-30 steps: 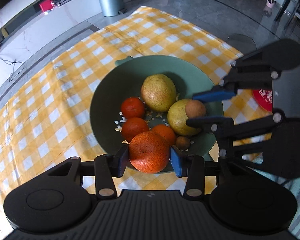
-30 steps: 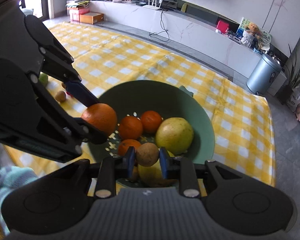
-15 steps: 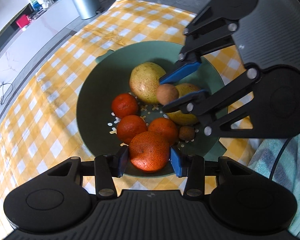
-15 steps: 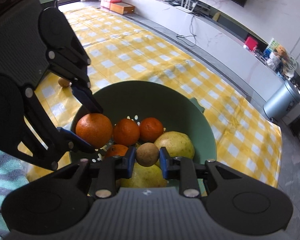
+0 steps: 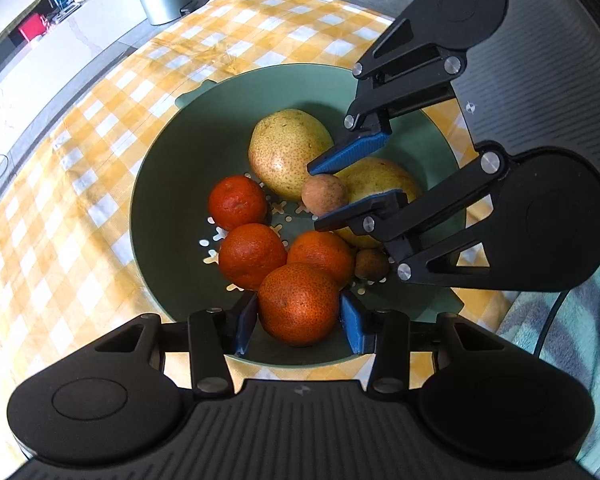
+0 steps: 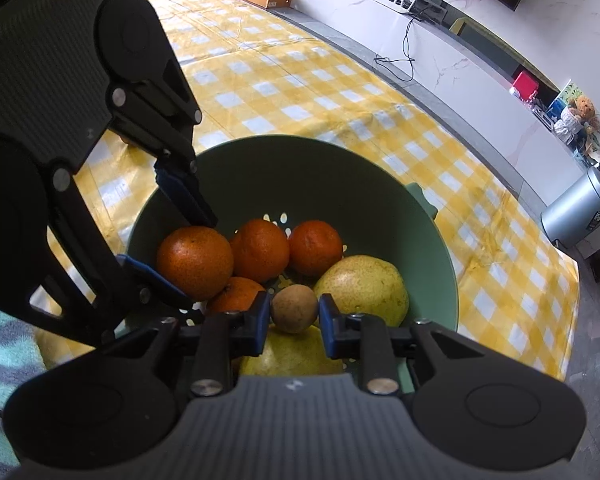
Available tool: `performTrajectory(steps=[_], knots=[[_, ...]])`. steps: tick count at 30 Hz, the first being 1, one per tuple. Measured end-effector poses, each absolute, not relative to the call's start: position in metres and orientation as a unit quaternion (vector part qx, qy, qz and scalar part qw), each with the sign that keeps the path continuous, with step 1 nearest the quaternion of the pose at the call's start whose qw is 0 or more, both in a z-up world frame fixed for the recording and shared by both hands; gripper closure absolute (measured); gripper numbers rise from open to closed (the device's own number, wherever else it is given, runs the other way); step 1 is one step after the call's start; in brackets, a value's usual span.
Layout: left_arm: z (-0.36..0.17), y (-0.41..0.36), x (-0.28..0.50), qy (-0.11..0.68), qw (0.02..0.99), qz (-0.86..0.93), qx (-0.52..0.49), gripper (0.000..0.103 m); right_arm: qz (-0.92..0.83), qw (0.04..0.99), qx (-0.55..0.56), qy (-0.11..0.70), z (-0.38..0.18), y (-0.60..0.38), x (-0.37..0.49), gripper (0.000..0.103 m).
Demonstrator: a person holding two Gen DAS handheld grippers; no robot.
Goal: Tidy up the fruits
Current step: 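Open the left gripper to drop the orange while the right releases the kiwi into the colander, then move both grippers back toward the cucumber, kiwi and tomato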
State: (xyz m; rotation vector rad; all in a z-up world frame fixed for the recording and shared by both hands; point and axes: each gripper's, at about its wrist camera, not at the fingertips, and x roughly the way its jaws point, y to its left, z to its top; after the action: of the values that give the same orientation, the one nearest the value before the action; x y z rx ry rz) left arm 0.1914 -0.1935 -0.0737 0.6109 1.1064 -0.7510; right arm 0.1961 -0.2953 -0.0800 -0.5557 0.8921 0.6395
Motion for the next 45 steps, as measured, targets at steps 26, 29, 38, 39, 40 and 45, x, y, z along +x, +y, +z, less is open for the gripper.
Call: performTrajectory(steps=[26, 29, 38, 39, 40, 45], knots=[[-0.044, -0.177, 0.178, 0.497, 0.764, -0.341, 0.231, 0.029, 0.267, 0.827, -0.268, 0.415, -0.067, -0.293, 0.189, 0.056], [-0.036, -0.173, 0.174, 0.497, 0.772, -0.321, 0.229, 0.029, 0.249, 0.84, -0.245, 0.416, -0.059, -0.296, 0.187, 0.045], [-0.007, -0.153, 0.15, 0.484, 0.791, -0.311, 0.211, 0.029, 0.171, 0.861, -0.148, 0.456, -0.049, -0.3, 0.176, 0.035], [-0.005, -0.15, 0.148, 0.484, 0.792, -0.308, 0.209, 0.029, 0.162, 0.862, -0.14, 0.46, -0.049, -0.299, 0.173, 0.035], [-0.003, -0.147, 0.146, 0.485, 0.792, -0.306, 0.208, 0.029, 0.152, 0.863, -0.13, 0.464, -0.05, -0.298, 0.171, 0.032], [0.003, -0.128, 0.136, 0.481, 0.802, -0.286, 0.209, 0.029, 0.144, 0.871, -0.052, 0.468, -0.047, -0.294, 0.156, 0.032]])
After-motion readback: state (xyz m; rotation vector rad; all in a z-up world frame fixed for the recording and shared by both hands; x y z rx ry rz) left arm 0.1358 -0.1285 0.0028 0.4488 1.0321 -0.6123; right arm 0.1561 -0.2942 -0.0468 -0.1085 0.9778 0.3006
